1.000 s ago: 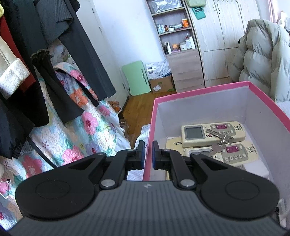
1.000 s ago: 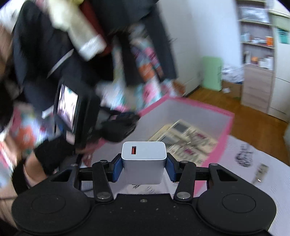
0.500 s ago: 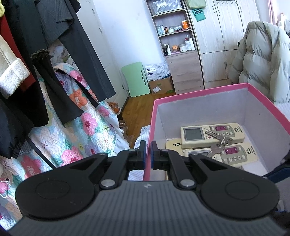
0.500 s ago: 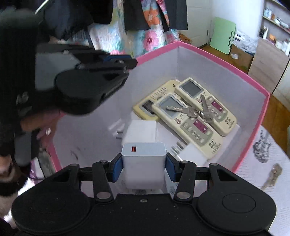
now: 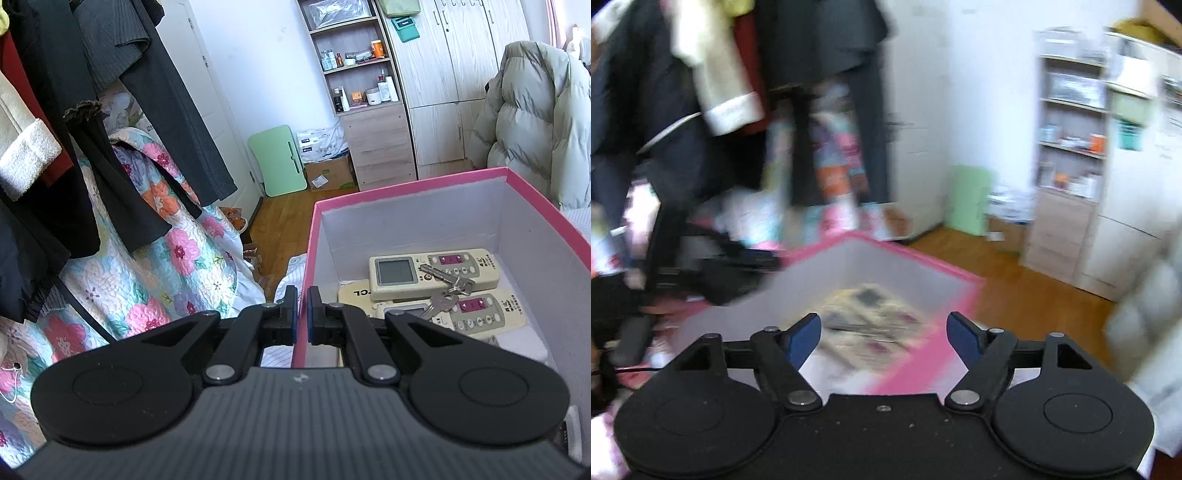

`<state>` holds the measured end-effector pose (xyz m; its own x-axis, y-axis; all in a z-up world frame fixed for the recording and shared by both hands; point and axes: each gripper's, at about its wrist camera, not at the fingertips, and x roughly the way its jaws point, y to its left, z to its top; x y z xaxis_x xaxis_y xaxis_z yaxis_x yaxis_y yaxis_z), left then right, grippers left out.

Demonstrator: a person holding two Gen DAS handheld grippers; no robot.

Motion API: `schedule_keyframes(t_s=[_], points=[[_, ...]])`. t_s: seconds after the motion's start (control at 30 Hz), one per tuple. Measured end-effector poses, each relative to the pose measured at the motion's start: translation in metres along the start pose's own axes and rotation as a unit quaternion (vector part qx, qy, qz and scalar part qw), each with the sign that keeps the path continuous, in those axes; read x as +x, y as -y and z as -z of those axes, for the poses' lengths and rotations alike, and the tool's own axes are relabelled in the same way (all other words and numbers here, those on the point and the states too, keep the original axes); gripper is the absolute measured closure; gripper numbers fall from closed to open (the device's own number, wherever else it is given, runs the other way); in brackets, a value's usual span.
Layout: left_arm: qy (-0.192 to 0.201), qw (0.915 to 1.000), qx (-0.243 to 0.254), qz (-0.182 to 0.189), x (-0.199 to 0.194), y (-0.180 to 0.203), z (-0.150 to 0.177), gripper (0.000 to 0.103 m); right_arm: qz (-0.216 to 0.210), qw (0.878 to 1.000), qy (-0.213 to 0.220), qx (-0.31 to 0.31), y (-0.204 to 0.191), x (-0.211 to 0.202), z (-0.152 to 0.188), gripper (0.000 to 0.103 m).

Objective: Organize rigid objects
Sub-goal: 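Carry the white charger into the pink box and release it, then pinch the single silver key on the bed with the right tool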

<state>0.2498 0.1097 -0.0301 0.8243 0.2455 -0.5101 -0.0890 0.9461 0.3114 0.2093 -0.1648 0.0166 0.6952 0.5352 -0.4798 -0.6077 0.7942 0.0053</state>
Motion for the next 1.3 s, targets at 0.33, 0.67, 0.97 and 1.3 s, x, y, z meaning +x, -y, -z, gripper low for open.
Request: schedule_keyframes(t_s=[0.33, 0.67, 0.97, 1.3], points=[[0.010, 0.9999, 0.002, -0.002, -0.001, 0.000, 0.001, 0.098, 0.103, 0.988, -0.073, 0.086, 0.092, 0.057, 0.050, 0.024], [0.012, 0.9999, 0.007, 0.002, 0.000, 0.000, 0.000, 0.097, 0.141, 0.982, -0.061, 0.111, 0.127, 0.115, 0.081, 0.029], [0.008, 0.9999, 0.011, 0.004, -0.001, 0.002, 0.004, 0.095, 0.118, 0.988, -0.050, 0.089, 0.120, 0.104, 0.083, 0.086], [0.005, 0.9999, 0.006, 0.008, 0.001, -0.002, 0.002, 0.095, 0.099, 0.990, 0.027, 0.095, 0.082, 0.054, 0.069, 0.100]])
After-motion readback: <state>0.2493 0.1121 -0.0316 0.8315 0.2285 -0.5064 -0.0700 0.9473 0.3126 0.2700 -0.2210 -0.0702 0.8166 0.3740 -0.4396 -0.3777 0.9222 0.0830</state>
